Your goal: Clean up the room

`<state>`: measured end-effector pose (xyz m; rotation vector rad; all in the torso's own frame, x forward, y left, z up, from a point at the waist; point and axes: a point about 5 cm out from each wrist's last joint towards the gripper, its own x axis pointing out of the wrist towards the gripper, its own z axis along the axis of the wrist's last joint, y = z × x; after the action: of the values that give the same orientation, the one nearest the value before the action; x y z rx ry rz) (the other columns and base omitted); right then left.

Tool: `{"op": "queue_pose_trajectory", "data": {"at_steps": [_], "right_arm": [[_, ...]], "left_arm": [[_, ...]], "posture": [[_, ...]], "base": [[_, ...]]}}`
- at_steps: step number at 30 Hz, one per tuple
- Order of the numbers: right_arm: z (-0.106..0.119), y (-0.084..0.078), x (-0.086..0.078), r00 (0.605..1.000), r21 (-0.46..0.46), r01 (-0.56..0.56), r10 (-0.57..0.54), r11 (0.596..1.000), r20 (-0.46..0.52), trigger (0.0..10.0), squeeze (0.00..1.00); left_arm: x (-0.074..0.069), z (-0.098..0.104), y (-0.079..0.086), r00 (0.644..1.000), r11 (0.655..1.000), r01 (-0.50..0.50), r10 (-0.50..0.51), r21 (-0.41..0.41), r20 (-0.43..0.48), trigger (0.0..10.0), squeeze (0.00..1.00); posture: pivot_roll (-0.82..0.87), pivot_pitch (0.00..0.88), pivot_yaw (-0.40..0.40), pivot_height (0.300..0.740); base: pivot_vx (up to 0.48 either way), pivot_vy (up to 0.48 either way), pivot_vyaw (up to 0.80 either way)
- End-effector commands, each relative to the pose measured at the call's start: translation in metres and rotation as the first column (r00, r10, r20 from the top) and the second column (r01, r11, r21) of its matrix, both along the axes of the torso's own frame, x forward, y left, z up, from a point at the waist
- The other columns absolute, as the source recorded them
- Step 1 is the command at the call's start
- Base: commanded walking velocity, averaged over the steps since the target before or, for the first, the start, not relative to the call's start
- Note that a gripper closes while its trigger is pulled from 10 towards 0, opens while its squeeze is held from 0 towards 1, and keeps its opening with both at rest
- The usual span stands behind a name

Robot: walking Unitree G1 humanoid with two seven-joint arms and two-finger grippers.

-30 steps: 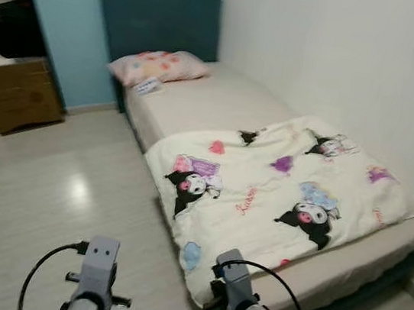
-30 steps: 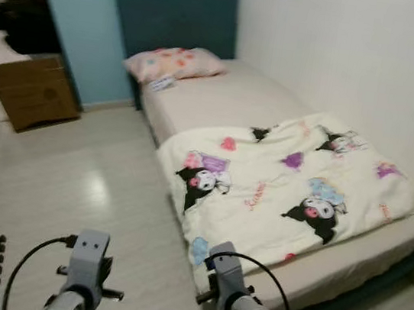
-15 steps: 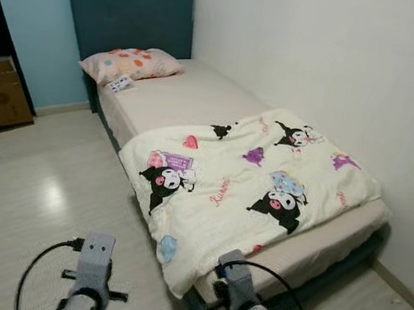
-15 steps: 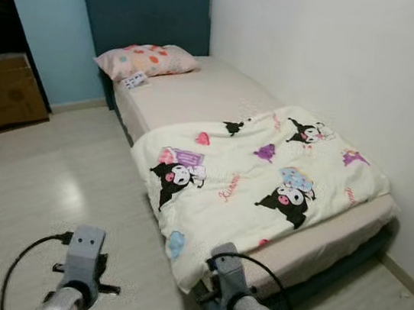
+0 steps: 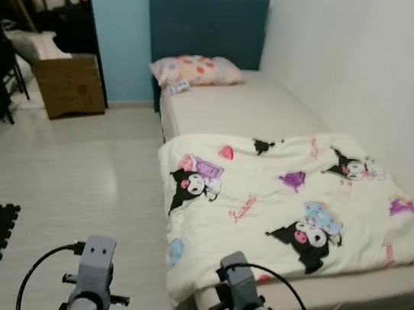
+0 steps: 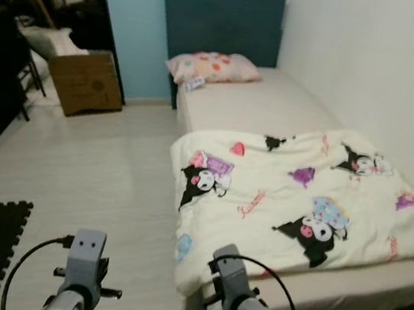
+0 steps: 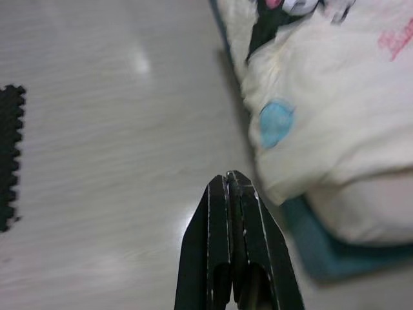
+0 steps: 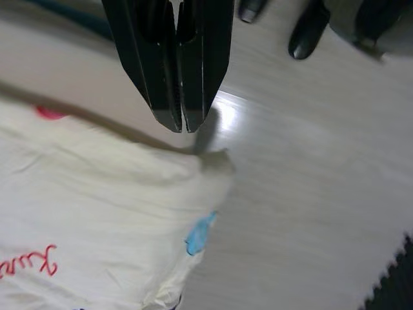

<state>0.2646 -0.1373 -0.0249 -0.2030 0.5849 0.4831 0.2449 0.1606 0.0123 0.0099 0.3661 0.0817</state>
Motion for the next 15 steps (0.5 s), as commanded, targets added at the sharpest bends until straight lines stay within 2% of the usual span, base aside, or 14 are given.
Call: {"op": "queue_pose_trajectory", "data": {"at_steps": [1,15], "right_arm": [[0.0003,0.0088,-0.0006,1.000,0.015,-0.024,0.024,1.000,0.005,10.0,0.00],[-0.0001,0.0082,-0.0007,1.000,0.009,-0.018,0.018,1.000,0.007,10.0,0.00]], "left_arm": [[-0.0068,-0.0063,0.0059,0.999,1.000,-0.028,0.028,0.002,-0.032,10.0,0.00],[-0.0076,-0.0062,0.0097,0.999,0.999,-0.037,0.037,0.008,-0.032,10.0,0.00]], "posture": [[-0.08,0.000,-0.020,0.740],[-0.08,0.000,-0.024,0.740]], "base": [[0.000,-0.446,0.00],[0.000,-0.448,0.00]]}}
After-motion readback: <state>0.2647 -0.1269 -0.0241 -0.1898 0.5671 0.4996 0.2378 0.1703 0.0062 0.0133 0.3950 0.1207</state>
